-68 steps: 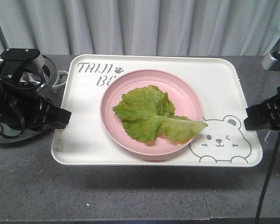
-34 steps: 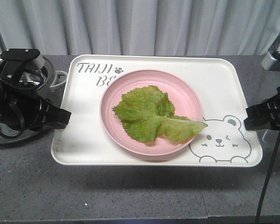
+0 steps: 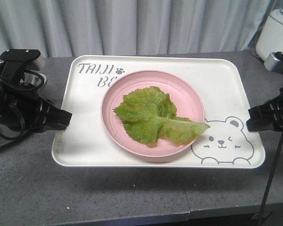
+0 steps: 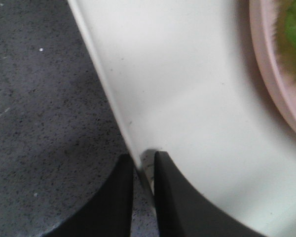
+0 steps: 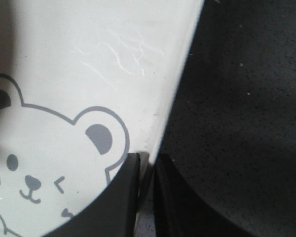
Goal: Transfer vegetables to tray and serve
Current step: 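Hold the tray level with both grippers while the base turns away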
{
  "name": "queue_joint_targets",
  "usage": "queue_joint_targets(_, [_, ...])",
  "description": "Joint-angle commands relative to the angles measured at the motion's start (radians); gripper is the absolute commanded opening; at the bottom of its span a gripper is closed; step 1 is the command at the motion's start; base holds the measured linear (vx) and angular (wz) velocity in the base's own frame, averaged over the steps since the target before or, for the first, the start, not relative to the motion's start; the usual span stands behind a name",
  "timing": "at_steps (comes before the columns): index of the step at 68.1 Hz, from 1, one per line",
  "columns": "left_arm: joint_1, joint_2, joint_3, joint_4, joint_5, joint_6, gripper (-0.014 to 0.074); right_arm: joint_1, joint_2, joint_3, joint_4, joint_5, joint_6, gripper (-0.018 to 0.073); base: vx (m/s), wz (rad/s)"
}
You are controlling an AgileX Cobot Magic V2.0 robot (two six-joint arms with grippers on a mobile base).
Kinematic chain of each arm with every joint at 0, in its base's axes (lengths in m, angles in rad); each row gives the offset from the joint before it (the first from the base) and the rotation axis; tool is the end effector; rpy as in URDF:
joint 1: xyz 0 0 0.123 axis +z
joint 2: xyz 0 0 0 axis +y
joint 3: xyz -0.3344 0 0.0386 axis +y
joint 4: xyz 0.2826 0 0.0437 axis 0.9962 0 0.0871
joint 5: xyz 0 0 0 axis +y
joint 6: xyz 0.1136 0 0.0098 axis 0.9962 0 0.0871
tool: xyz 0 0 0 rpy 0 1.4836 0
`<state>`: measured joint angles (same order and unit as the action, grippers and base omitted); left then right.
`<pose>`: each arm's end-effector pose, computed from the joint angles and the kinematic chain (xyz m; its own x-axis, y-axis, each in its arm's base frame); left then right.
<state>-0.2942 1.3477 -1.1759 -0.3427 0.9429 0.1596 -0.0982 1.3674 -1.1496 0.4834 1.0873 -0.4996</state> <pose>0.2866 -0.1193 0.3601 -0.8235 0.2023 -0.5300 0.3817 0.8888 -0.2538 0.2996 0.0177 0.3443 -0.8655 -0.1504 -0.4778 -0.3049 0.9150 0.2642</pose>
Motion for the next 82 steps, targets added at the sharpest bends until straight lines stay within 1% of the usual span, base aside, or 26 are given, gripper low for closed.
queue_joint_targets(1, [-0.012,-0.033,-0.033,-0.067,-0.053,0.029,-0.0007,0.007,-0.035,-0.027,0.081,0.01,-0.053,-0.0004,-0.02,-0.23])
queue_joint_targets(82, [-0.012,-0.033,-0.033,-0.067,-0.053,0.029,-0.0006,0.007,-0.035,-0.027,0.08,0.01,-0.053,-0.0004,-0.04,-0.33])
